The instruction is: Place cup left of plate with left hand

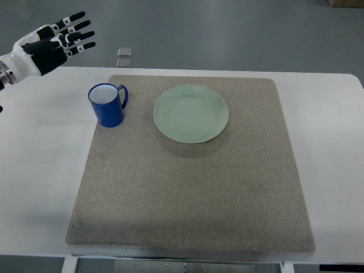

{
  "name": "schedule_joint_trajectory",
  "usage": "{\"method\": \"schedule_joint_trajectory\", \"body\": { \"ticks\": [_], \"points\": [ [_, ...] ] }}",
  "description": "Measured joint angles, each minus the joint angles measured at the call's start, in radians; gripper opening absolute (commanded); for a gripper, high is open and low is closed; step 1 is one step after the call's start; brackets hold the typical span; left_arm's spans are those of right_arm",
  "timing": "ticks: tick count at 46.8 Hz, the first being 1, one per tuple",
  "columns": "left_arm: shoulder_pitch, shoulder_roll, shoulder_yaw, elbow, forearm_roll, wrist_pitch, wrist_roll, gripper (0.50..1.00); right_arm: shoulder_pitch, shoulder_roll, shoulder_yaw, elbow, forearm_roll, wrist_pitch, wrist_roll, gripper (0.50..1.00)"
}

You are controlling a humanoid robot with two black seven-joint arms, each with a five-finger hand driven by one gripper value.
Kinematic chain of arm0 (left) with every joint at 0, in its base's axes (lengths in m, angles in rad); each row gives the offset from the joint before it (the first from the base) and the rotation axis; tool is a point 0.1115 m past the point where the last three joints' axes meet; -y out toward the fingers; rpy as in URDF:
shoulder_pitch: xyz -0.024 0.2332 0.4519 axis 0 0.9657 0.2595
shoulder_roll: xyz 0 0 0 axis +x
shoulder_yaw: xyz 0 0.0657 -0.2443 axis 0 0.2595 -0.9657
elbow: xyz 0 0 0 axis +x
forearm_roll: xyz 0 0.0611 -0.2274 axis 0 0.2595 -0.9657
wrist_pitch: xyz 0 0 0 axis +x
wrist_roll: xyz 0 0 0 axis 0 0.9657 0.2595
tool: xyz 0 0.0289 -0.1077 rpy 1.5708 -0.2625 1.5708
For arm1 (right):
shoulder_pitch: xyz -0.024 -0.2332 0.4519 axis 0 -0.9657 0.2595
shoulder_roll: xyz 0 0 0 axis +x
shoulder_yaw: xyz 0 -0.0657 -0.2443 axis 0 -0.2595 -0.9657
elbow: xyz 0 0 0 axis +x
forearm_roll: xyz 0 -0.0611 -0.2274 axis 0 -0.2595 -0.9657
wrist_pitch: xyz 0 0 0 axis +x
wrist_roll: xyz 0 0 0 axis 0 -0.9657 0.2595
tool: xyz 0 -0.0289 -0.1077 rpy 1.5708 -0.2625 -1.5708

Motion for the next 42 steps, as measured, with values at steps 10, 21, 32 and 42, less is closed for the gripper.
{"method": "schedule_joint_trajectory", "body": {
  "ticks": [10, 21, 32, 42],
  "points": [
    [0.0, -0.004, 0.001, 0.022, -0.127, 0.0, 0.097, 1.0, 0.0, 0.0, 0.0, 0.0, 0.0, 0.0, 0.0, 0.932],
    [-0.016, -0.014, 0.002, 0.044, -0.241, 0.0, 0.198, 1.0, 0.0, 0.0, 0.0, 0.0, 0.0, 0.0, 0.0, 0.932],
    [-0.03, -0.014, 0.003, 0.045, -0.246, 0.0, 0.203, 1.0, 0.0, 0.0, 0.0, 0.0, 0.0, 0.0, 0.0, 0.932],
    [-0.029, -0.012, 0.005, 0.045, -0.245, 0.0, 0.203, 1.0, 0.0, 0.0, 0.0, 0.0, 0.0, 0.0, 0.0, 0.932]
  ]
}}
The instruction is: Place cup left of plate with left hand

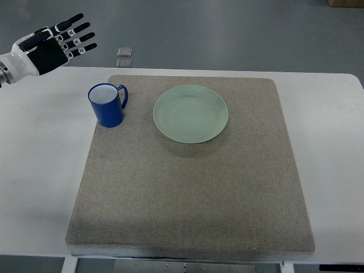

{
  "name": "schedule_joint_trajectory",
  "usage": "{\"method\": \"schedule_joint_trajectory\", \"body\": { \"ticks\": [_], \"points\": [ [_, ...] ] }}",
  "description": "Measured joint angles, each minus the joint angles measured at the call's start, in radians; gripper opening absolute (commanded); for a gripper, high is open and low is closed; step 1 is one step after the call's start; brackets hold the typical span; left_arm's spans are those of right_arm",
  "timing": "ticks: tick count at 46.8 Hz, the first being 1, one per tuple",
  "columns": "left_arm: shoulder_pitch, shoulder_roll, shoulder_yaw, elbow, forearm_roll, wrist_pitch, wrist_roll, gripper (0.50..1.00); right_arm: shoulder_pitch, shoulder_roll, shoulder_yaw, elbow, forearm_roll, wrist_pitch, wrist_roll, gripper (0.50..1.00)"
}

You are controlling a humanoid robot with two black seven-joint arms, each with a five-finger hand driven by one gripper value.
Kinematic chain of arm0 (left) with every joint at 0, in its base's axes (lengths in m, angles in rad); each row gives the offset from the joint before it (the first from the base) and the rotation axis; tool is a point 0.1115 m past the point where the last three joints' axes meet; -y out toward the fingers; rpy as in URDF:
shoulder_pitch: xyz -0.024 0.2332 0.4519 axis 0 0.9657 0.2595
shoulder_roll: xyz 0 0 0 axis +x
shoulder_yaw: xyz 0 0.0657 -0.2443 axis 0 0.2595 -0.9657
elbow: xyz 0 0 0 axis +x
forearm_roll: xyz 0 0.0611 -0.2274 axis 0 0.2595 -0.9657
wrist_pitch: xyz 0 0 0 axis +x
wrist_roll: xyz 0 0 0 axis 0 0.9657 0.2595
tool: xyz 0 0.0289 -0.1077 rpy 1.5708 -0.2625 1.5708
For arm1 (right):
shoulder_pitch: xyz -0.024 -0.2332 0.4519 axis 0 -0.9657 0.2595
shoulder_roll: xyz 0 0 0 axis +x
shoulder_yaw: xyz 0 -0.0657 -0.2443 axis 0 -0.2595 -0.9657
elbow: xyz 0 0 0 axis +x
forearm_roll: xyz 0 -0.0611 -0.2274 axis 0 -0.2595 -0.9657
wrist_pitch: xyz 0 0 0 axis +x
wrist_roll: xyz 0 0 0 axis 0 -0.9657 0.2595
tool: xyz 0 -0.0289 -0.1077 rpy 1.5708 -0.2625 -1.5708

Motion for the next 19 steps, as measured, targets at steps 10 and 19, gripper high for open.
{"method": "schedule_joint_trajectory", "body": {
  "ticks": [10, 19],
  "points": [
    [0.001, -0.001, 0.001, -0.002, 0.004, 0.0, 0.0, 1.0, -0.001, 0.0, 0.0, 0.0, 0.0, 0.0, 0.0, 0.932],
    [0.004, 0.0, 0.002, 0.0, 0.005, 0.0, 0.0, 1.0, -0.001, 0.0, 0.0, 0.016, 0.0, 0.016, 0.0, 0.932]
  ]
}}
